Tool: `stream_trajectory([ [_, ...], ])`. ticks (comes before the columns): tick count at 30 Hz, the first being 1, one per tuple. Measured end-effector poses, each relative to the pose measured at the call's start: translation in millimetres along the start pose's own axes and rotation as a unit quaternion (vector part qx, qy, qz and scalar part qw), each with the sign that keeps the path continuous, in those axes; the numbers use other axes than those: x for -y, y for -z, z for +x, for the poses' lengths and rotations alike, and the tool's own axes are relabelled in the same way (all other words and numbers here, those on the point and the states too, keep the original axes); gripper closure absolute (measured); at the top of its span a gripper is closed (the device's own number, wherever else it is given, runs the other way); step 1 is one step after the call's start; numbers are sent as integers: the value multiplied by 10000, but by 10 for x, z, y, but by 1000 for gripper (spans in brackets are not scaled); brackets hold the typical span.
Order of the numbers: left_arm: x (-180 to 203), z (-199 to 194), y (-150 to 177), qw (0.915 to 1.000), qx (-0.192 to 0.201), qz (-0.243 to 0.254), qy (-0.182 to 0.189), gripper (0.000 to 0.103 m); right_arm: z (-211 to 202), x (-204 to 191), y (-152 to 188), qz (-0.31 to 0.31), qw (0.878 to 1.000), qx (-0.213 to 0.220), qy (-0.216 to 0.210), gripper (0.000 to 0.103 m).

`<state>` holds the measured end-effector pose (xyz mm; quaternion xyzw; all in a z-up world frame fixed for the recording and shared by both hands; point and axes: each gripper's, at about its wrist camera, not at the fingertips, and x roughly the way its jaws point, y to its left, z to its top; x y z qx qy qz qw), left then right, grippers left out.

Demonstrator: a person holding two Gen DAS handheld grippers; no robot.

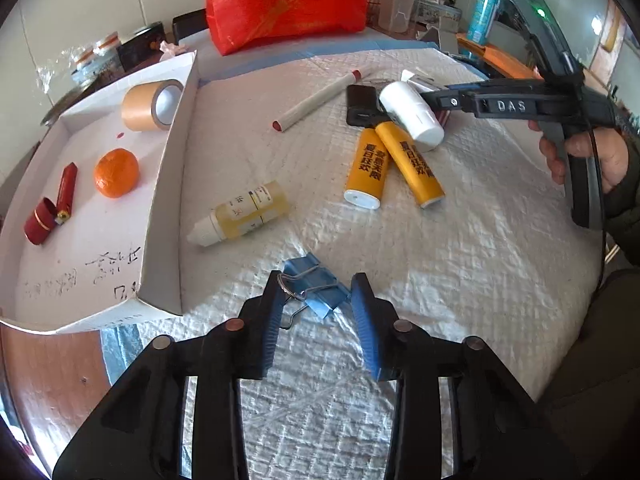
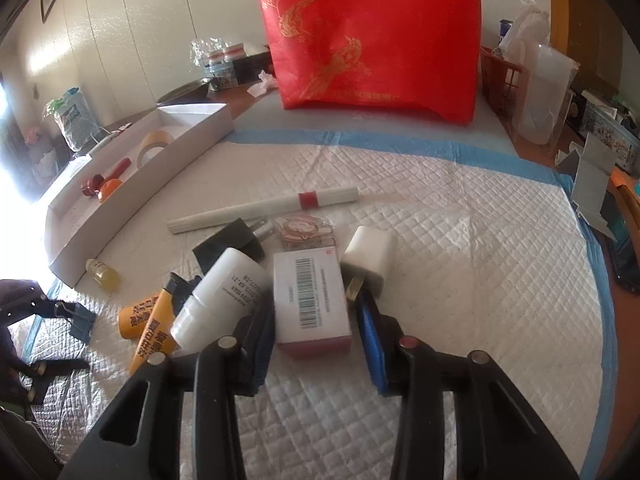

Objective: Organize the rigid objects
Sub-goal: 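Grasp the blue binder clip with the left tool while the right tool grasps the barcode box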

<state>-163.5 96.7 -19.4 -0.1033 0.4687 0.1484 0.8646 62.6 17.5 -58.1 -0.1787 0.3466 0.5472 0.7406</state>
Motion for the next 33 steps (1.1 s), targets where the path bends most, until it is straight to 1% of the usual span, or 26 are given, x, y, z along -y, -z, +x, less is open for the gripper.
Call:
stream_trajectory([
  [1,-27,-11,-6,9999,36,-81,57,72,-16,-8,0,-27,10000,16,-10,72],
  [2,-39,-27,-4,9999,67,-122,76,78,-31,-17,-4,-53,10000,32,-24,72],
  [8,-34,-102,-32,9997,167,-171,55,83,-182,-128,-46,-213,9994,268,11,72],
  [12,-55,-173,-45,9994,279,-205,66,84,-291,-184,-90,-255,9987,446,9,72],
  [19,-66,-325,-75,9983,526,-207,166,85,-496,-202,-133,-154,9972,711,148,72],
  [20,-59,-343,-82,9980,564,-204,174,95,-525,-208,-140,-148,9970,744,160,72],
  [23,-91,-413,-124,9969,671,-302,265,95,-600,-239,-160,-146,9962,838,195,72],
  [28,-117,-532,-180,9958,847,-260,224,95,-688,-303,-202,-167,9949,971,221,72],
  [33,-175,-494,-125,9973,649,-199,268,95,-735,-306,-217,-113,9941,1047,250,72],
])
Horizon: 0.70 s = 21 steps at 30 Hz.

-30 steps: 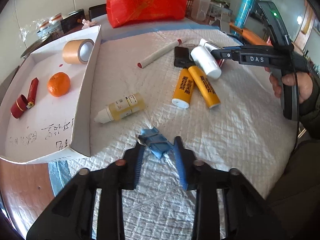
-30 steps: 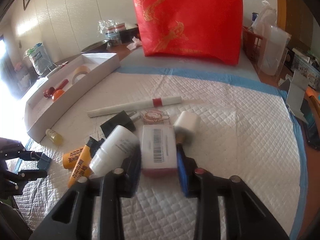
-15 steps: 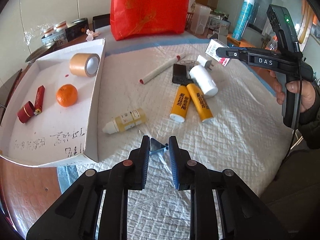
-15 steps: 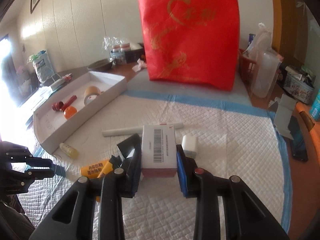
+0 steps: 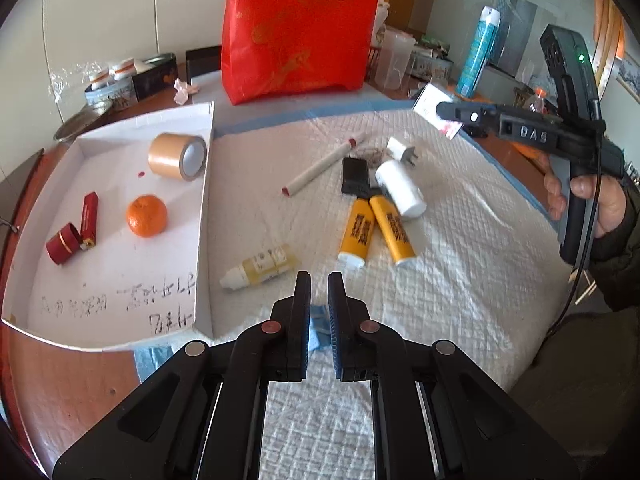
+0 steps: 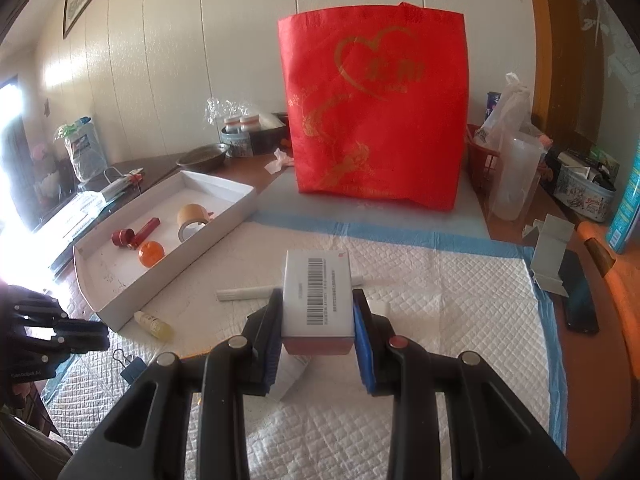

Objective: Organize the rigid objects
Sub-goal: 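Grasp the blue binder clip with the left tool while the right tool grasps the barcode box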

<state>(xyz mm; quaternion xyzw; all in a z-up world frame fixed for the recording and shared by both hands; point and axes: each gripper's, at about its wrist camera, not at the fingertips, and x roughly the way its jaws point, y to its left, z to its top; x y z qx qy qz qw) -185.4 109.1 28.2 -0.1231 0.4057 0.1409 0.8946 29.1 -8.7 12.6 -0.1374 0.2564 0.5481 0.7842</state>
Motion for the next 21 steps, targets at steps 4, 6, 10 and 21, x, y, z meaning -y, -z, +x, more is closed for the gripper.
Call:
stream_trajectory([
  [4,-5,30,131,9998,-126,104,-146,80,-8,44,20,106,9999,-14,-6,72],
  [6,4,47,184,9997,-182,146,-89,55,-5,62,28,158,9999,-32,-4,72],
  [10,73,145,205,9991,-260,305,-148,44,-5,66,31,176,9998,-37,-6,72],
  [21,91,376,224,9981,-528,236,-191,83,-90,93,-4,239,9997,74,18,72],
])
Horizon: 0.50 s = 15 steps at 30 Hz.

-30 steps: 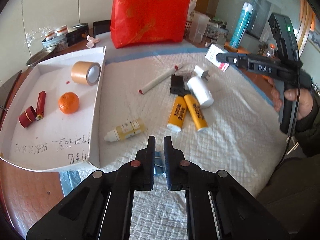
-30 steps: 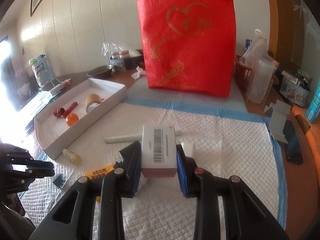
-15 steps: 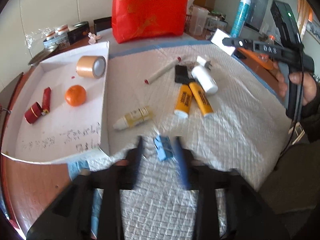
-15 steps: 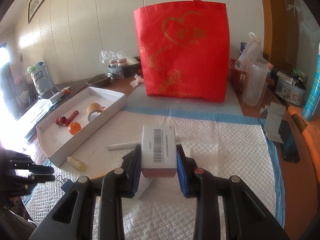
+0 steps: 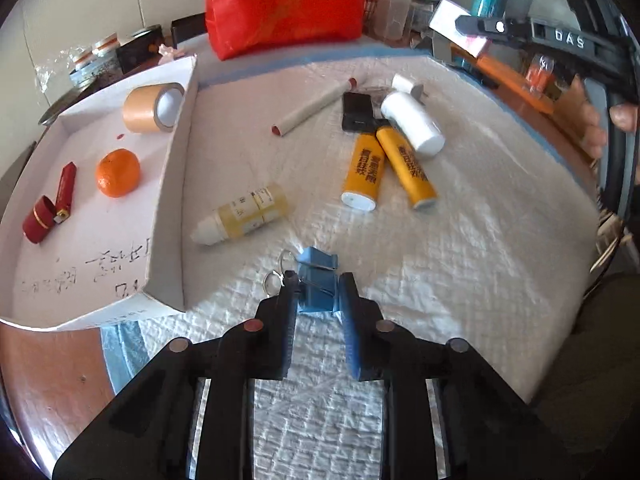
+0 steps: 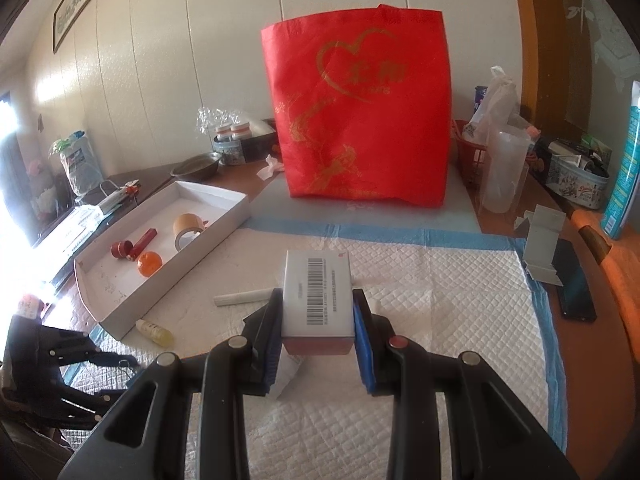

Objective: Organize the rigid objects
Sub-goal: 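Grasp the blue binder clip with the left tool while the right tool grasps the barcode box, then carry the clip and barcode box to the white tray and release both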

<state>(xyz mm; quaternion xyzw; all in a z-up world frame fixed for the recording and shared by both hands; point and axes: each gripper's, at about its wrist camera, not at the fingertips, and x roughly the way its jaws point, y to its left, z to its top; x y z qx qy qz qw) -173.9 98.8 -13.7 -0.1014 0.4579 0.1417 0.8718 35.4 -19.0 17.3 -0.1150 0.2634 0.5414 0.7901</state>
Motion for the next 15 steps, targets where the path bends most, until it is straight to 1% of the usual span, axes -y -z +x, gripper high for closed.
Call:
stream_trajectory([
  [1,-14,-26,2,10000,38,-10,-62,83,-15,7,-11,30,10000,21,-17,72],
  [6,-103,-219,-44,9992,327,-229,-76,83,-113,-18,-101,106,9997,197,-92,72],
  [10,-164,-488,-180,9966,738,-362,-88,83,-243,-93,-218,59,9990,414,-151,72],
  [12,-214,-685,-264,9938,1009,-428,-157,83,-326,-139,-310,9,9983,559,-189,72],
  [15,-332,-917,-356,9894,1296,-579,-311,83,-463,-217,-478,-68,9962,827,-275,72],
])
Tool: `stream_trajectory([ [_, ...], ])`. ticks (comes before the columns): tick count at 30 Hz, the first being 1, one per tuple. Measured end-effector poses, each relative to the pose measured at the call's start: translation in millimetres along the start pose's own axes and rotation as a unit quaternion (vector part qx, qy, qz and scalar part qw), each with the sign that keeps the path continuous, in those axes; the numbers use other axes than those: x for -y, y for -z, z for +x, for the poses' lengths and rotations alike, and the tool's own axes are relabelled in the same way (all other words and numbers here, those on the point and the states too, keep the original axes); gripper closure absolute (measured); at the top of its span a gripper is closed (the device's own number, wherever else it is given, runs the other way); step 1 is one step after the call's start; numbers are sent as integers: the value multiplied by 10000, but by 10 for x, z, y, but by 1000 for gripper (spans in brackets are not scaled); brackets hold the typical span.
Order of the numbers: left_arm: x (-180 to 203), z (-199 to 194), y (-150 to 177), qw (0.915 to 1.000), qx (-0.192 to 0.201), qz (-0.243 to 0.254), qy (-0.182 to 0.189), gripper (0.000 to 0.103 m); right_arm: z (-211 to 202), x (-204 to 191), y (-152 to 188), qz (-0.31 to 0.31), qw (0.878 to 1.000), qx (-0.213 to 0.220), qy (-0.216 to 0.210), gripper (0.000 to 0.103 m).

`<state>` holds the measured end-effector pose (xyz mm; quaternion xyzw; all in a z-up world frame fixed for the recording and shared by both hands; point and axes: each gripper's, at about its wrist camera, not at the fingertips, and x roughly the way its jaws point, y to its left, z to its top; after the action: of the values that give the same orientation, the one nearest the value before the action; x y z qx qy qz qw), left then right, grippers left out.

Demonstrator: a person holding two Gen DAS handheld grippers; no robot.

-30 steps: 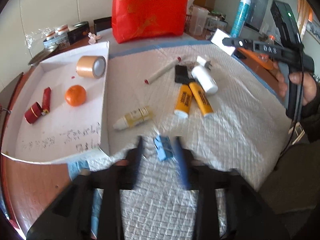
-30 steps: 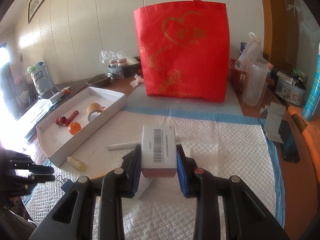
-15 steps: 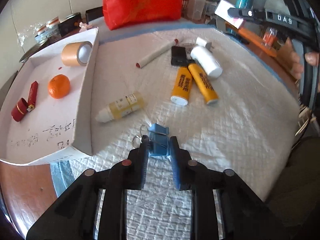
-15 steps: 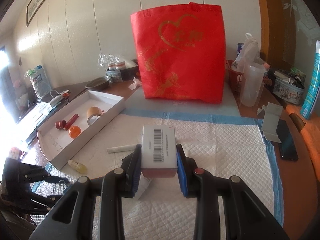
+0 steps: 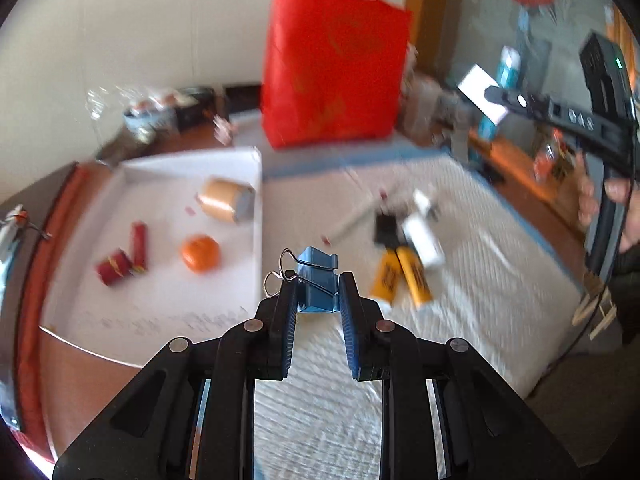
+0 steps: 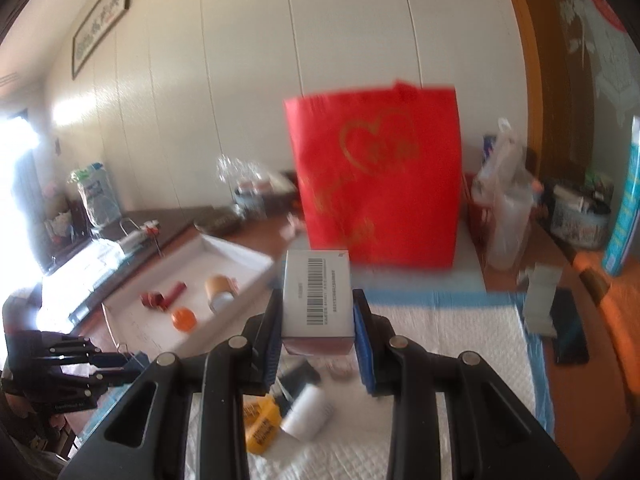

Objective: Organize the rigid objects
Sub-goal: 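Carry the clip and barcode box to the white tray and release both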

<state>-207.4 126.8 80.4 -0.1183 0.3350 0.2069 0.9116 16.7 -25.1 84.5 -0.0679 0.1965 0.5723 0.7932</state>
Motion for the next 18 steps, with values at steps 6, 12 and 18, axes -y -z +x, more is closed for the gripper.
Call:
stream_trajectory([
  [6,-437,-389,-324,9956,502,-293,-732,83,-100,-189,-278,-126,9992,356,-163,72],
  [12,-877,-951,-787,9802,1179,-414,-1535,83,-135,-422,-636,-284,9962,717,-404,72],
  [18,-1207,-1319,-1305,9637,1590,-515,-2084,83,-119,-858,-1041,-563,9891,1096,-809,72],
])
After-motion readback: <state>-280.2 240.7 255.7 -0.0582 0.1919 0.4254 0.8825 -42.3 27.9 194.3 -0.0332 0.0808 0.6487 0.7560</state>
